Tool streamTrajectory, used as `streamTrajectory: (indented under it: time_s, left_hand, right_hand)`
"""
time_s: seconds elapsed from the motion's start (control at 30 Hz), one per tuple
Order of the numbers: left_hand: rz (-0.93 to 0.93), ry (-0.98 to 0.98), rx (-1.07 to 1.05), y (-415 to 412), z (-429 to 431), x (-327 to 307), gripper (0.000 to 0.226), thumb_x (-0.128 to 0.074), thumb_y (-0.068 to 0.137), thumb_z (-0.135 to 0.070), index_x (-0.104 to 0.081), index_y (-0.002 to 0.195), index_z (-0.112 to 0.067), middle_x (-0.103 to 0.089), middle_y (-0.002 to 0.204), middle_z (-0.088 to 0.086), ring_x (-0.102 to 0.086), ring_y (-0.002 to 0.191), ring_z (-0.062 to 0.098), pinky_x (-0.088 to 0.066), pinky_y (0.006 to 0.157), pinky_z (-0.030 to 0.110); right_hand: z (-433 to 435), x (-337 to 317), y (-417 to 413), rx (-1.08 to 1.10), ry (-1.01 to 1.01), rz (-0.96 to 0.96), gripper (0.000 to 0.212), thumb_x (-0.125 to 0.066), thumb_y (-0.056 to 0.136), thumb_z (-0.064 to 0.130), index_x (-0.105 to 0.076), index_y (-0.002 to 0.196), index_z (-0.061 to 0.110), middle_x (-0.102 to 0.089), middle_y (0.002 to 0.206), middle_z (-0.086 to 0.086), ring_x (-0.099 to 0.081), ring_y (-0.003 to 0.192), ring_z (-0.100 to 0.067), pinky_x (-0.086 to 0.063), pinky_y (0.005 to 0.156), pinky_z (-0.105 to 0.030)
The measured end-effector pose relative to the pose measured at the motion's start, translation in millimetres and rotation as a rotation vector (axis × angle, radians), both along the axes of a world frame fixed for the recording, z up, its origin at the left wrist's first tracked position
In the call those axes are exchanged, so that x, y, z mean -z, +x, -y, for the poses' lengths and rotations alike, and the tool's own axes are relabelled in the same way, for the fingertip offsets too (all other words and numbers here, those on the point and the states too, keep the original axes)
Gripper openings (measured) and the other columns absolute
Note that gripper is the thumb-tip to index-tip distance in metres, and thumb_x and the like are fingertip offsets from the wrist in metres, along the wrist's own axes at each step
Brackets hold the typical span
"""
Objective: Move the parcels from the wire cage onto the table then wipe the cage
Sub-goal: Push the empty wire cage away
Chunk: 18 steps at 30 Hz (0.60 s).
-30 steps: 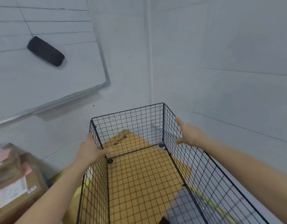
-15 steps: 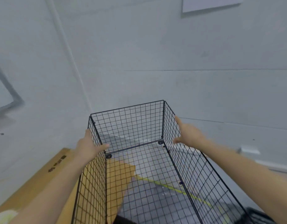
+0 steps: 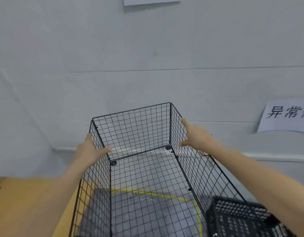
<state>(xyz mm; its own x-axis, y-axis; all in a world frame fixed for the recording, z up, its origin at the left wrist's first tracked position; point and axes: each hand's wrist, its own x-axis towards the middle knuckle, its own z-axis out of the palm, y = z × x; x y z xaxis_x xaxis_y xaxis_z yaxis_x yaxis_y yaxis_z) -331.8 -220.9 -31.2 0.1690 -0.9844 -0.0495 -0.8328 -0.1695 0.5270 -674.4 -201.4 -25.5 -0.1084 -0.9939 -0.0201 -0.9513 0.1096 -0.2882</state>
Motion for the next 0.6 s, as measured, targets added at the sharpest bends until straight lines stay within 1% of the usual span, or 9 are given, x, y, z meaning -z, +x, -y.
streamTrajectory:
  time_s: [0.1, 0.2, 0.27, 0.33, 0.37, 0.43, 0.5, 0.53, 0.6]
  left_hand:
    - [-0.021, -0.026, -0.05, 14.3, -6.4, -7.5, 0.104, -0.073, 0.075, -0.048, -0.014, 0.151, -0.01, -0.038, 0.147, 0.02, -0.046, 0.125, 0.038, -0.042, 0.1, 0.048]
    - [-0.046, -0.038, -0.106, 35.4, -18.8, -21.0, 0.104, -0.072, 0.074, -0.051, -0.014, 0.151, -0.012, -0.045, 0.141, 0.021, -0.053, 0.118, 0.036, -0.044, 0.098, 0.046]
    - [-0.069, -0.038, -0.151, 50.2, -26.8, -34.0, 0.105, -0.072, 0.073, -0.053, -0.013, 0.151, -0.014, -0.047, 0.139, 0.022, -0.051, 0.121, 0.039, -0.044, 0.099, 0.049]
    - [-0.075, -0.063, -0.211, 62.1, -35.2, -48.9, 0.106, -0.072, 0.072, -0.056, -0.013, 0.151, -0.017, -0.046, 0.14, 0.021, -0.048, 0.123, 0.043, -0.045, 0.098, 0.052]
    - [-0.07, -0.072, -0.244, 68.4, -39.9, -56.8, 0.106, -0.072, 0.071, -0.057, -0.014, 0.151, -0.017, -0.048, 0.138, 0.021, -0.048, 0.123, 0.044, -0.046, 0.097, 0.053]
    - [-0.063, -0.081, -0.312, 78.0, -52.2, -69.9, 0.107, -0.071, 0.069, -0.06, -0.015, 0.151, -0.018, -0.051, 0.135, 0.021, -0.049, 0.122, 0.043, -0.047, 0.096, 0.052]
    - [-0.035, -0.099, -0.391, 82.6, -67.4, -79.4, 0.109, -0.071, 0.069, -0.061, -0.014, 0.151, -0.018, -0.049, 0.138, 0.018, -0.051, 0.121, 0.04, -0.047, 0.096, 0.05]
    - [-0.026, -0.109, -0.431, 84.6, -75.6, -82.2, 0.108, -0.071, 0.07, -0.06, -0.014, 0.151, -0.017, -0.044, 0.143, 0.017, -0.051, 0.122, 0.039, -0.046, 0.098, 0.05]
    - [-0.04, -0.128, -0.517, 88.1, -94.7, -85.9, 0.107, -0.071, 0.072, -0.056, -0.012, 0.152, -0.015, -0.032, 0.152, 0.012, -0.049, 0.124, 0.037, -0.043, 0.102, 0.049]
  right_hand:
    - [7.9, -4.8, 13.2, -0.041, -0.004, -0.024, 0.107, -0.081, 0.072, 0.041, -0.012, 0.151, 0.018, -0.061, 0.118, -0.015, -0.058, 0.108, -0.032, -0.05, 0.088, -0.042]
    - [16.4, -14.3, 32.2, -0.097, -0.001, -0.027, 0.109, -0.081, 0.071, 0.041, -0.012, 0.151, 0.018, -0.06, 0.119, -0.016, -0.058, 0.11, -0.032, -0.049, 0.088, -0.041]
    - [22.2, -25.1, 45.0, -0.135, -0.01, -0.013, 0.108, -0.082, 0.07, 0.042, -0.014, 0.151, 0.019, -0.061, 0.107, -0.013, -0.06, 0.1, -0.03, -0.049, 0.084, -0.04]
    - [30.3, -40.0, 59.4, -0.191, -0.038, -0.024, 0.107, -0.081, 0.069, 0.044, -0.015, 0.15, 0.019, -0.055, 0.087, -0.007, -0.057, 0.086, -0.027, -0.051, 0.08, -0.041]
    - [35.5, -46.4, 64.7, -0.216, -0.049, -0.032, 0.106, -0.081, 0.069, 0.045, -0.016, 0.149, 0.019, -0.052, 0.083, -0.004, -0.056, 0.084, -0.026, -0.051, 0.079, -0.041]
    - [46.1, -59.2, 76.1, -0.282, -0.077, -0.027, 0.106, -0.082, 0.067, 0.045, -0.019, 0.148, 0.018, -0.056, 0.091, -0.008, -0.058, 0.092, -0.029, -0.05, 0.081, -0.041]
    - [58.2, -68.2, 90.3, -0.362, -0.109, -0.005, 0.108, -0.083, 0.066, 0.044, -0.019, 0.149, 0.017, -0.061, 0.111, -0.014, -0.06, 0.102, -0.031, -0.049, 0.087, -0.043]
    - [65.0, -72.6, 97.8, -0.404, -0.122, 0.002, 0.108, -0.083, 0.066, 0.043, -0.019, 0.149, 0.016, -0.06, 0.118, -0.015, -0.059, 0.105, -0.032, -0.048, 0.088, -0.043]
    - [75.7, -80.9, 113.8, -0.495, -0.157, 0.0, 0.106, -0.083, 0.068, 0.043, -0.019, 0.148, 0.017, -0.058, 0.123, -0.016, -0.057, 0.11, -0.033, -0.047, 0.087, -0.042]
